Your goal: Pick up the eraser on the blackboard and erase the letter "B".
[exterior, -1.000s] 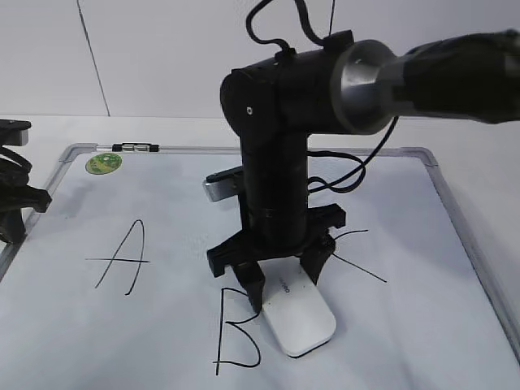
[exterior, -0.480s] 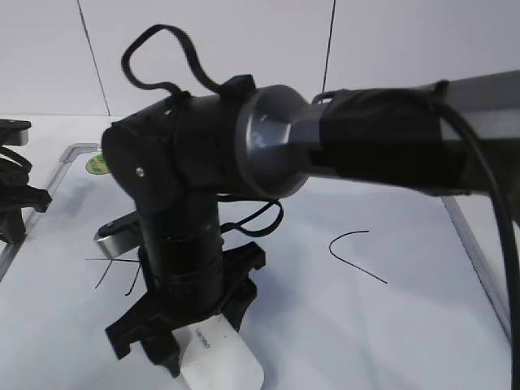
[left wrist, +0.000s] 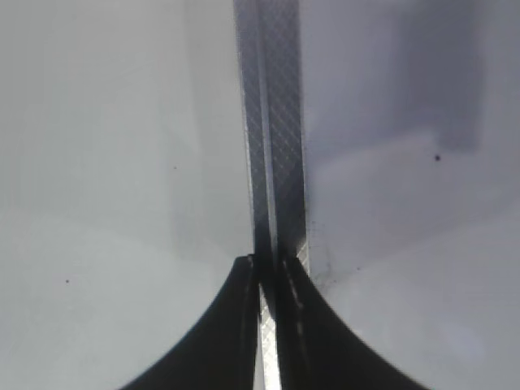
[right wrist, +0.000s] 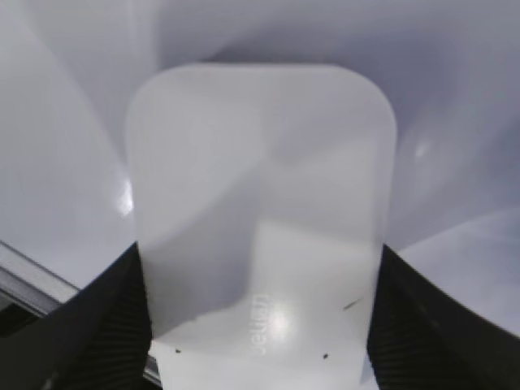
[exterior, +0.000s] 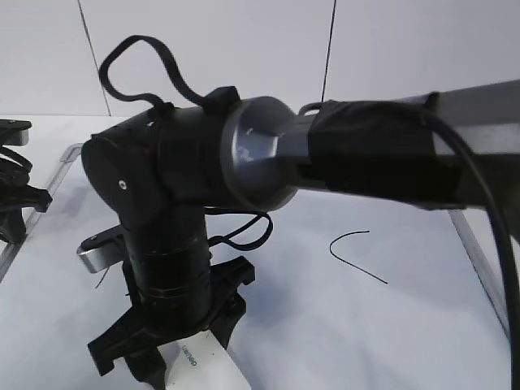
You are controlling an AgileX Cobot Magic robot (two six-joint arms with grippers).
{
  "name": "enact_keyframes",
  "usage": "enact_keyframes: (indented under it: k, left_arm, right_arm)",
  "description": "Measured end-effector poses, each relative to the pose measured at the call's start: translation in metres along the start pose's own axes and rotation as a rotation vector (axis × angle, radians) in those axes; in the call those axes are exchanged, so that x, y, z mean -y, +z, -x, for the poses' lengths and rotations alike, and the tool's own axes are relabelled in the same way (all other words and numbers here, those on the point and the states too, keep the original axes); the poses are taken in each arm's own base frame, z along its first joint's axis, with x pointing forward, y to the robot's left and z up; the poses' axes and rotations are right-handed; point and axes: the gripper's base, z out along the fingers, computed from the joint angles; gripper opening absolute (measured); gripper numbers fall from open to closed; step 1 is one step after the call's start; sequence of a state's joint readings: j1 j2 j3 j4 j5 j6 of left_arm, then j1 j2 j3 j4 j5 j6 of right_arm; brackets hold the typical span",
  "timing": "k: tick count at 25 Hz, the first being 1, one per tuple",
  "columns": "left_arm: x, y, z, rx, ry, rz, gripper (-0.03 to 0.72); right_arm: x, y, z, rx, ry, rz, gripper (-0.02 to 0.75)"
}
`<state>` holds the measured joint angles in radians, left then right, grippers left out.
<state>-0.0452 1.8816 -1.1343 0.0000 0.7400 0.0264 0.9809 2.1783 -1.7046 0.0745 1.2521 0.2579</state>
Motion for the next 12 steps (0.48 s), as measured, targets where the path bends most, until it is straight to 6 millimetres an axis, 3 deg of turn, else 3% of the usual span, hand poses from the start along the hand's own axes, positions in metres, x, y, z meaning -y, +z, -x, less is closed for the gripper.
enact_keyframes:
  k: [3,9,12]
  left_arm:
    - [0.0,0.0,0.0,0.0,0.0,0.0,0.014]
    - [0.0,0.0,0.0,0.0,0.002,0.0,0.013]
    - [0.0,0.0,0.0,0.002,0.002,0.0,0.013]
  right_arm:
    - [0.018,-0.001,0.005,0.0,0.052,0.015,0.543]
    - [0.078,-0.006,0.016,0.013,0.188,0.0,0.543]
    - [0.096,-0.007,0.018,0.022,0.213,-0.031,0.543]
